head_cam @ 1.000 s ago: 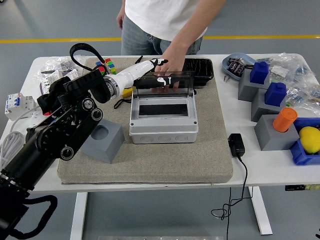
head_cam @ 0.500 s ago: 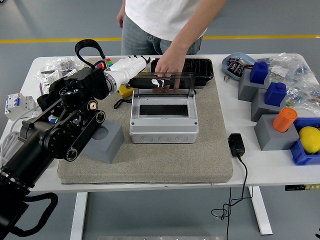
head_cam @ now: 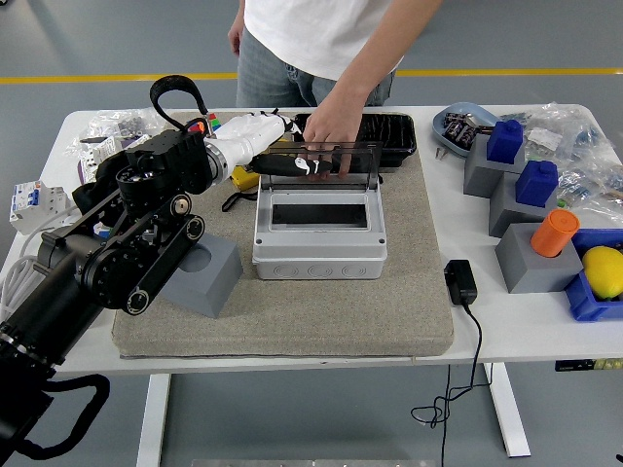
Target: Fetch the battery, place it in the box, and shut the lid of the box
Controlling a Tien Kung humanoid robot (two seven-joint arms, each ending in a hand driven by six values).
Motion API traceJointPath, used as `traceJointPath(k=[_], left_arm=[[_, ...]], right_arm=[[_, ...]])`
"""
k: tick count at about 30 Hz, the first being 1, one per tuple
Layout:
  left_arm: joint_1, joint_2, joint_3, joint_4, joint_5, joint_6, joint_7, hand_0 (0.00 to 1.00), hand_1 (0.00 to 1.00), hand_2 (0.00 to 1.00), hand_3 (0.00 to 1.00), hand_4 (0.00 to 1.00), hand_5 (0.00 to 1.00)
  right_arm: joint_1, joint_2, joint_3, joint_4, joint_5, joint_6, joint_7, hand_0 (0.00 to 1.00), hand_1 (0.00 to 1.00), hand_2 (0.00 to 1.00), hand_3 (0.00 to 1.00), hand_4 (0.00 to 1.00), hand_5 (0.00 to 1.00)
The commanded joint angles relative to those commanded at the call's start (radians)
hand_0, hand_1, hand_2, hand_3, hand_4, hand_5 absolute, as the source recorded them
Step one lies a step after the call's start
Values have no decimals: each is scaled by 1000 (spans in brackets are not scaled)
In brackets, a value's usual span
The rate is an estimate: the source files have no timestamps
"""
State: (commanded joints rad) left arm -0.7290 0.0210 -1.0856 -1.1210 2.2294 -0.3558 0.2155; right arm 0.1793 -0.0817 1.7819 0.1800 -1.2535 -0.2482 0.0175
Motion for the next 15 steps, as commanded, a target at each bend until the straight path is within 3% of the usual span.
traceJointPath(k=[1, 2, 7, 8, 15], left_arm=[[1, 0, 2, -5, 1, -2, 0, 998, 998, 877, 738, 998, 998], [1, 1, 4, -7, 1, -3, 0, 998, 998, 860, 657, 998, 998], [6, 2, 15, -6, -8, 4, -13, 998, 998, 860, 657, 998, 998], [7, 1, 17, -5, -6, 6, -16, 998, 991, 823, 592, 998, 998], [13, 2, 30, -33, -13, -3, -5, 998, 961, 804, 556, 998, 998]], right_arm=[[0, 0, -1, 0, 1, 0, 0, 832, 816, 769, 809, 998, 998], [-1, 0, -1, 0, 1, 0, -1, 833, 816, 769, 812, 998, 998], [-2, -2, -2, 0, 0, -2, -3, 833, 816, 769, 812, 998, 998], [-2, -2, -2, 0, 1, -2, -3, 832, 817, 769, 811, 998, 998], [-5, -1, -7, 0, 4, -2, -3, 833, 817, 769, 811, 998, 998]])
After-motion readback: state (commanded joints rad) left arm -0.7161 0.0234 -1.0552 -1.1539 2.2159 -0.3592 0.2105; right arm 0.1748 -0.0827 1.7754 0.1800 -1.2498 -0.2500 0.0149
